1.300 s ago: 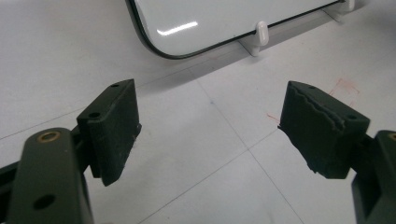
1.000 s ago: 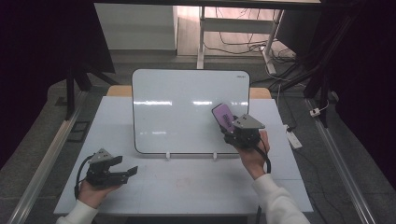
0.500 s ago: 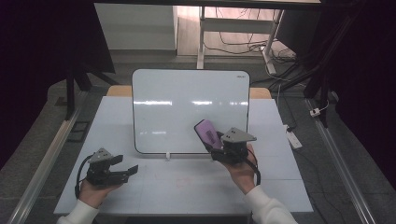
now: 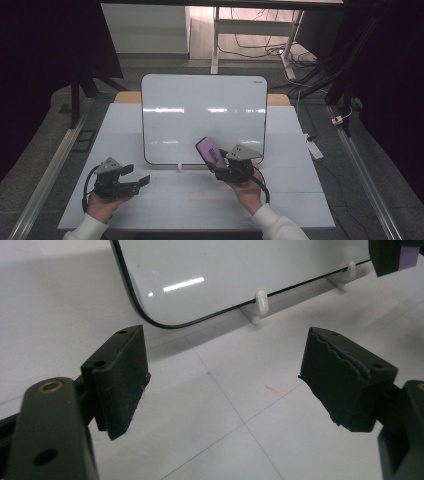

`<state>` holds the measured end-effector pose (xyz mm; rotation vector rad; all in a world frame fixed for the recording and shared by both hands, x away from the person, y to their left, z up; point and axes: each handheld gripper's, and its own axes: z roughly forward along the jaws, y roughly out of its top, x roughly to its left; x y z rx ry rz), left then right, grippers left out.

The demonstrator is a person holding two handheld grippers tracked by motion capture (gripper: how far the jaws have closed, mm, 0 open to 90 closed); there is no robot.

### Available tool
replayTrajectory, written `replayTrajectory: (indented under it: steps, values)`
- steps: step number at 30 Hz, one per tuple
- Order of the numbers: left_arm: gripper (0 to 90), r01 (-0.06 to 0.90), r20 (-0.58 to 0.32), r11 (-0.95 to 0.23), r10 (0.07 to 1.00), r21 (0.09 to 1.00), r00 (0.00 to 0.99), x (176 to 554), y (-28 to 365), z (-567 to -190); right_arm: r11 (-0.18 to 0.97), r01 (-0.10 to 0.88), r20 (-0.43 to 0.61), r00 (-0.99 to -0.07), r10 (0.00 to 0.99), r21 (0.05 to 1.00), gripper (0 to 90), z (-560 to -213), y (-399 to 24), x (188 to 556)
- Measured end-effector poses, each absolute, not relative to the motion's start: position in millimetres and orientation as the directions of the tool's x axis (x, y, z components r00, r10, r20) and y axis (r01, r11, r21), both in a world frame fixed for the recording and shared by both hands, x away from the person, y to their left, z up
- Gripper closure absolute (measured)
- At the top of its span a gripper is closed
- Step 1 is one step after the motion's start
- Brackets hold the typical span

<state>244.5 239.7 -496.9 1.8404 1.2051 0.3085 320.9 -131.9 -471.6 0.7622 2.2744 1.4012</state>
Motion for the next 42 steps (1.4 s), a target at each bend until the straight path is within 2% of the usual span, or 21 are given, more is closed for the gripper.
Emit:
replayTrajectory:
  steps: [14, 27, 31, 37, 42]
  values:
    - [20.0, 0.566, -0.281, -0.113, 0.780, 0.816, 0.560, 252.3, 211.1, -474.7, 0.339, 0.230, -0.023, -0.798, 0.603, 0.912, 40.8, -472.8, -124.4, 313.9]
    - [21.0, 0.555, -0.333, -0.117, 0.693, 0.824, 0.640, 274.6, 161.7, -460.0, 0.334, 0.208, -0.036, -0.800, 0.598, 0.919, 40.8, -476.5, -116.8, 308.8]
    - [22.7, 0.551, -0.338, -0.116, 0.681, 0.826, 0.650, 281.3, 150.2, -457.7, 0.335, 0.205, -0.039, -0.802, 0.596, 0.920, 40.8, -478.1, -115.5, 308.1]
    - [25.8, 0.569, -0.394, -0.079, 0.643, 0.819, 0.657, 291.6, 139.2, -457.6, 0.338, 0.195, -0.047, -0.805, 0.592, 0.921, 40.8, -480.2, -112.0, 305.3]
    - [30.6, 0.572, -0.400, -0.069, 0.647, 0.817, 0.649, 297.0, 133.4, -459.6, 0.322, 0.177, -0.052, -0.805, 0.591, 0.930, 40.8, -479.5, -109.9, 301.7]
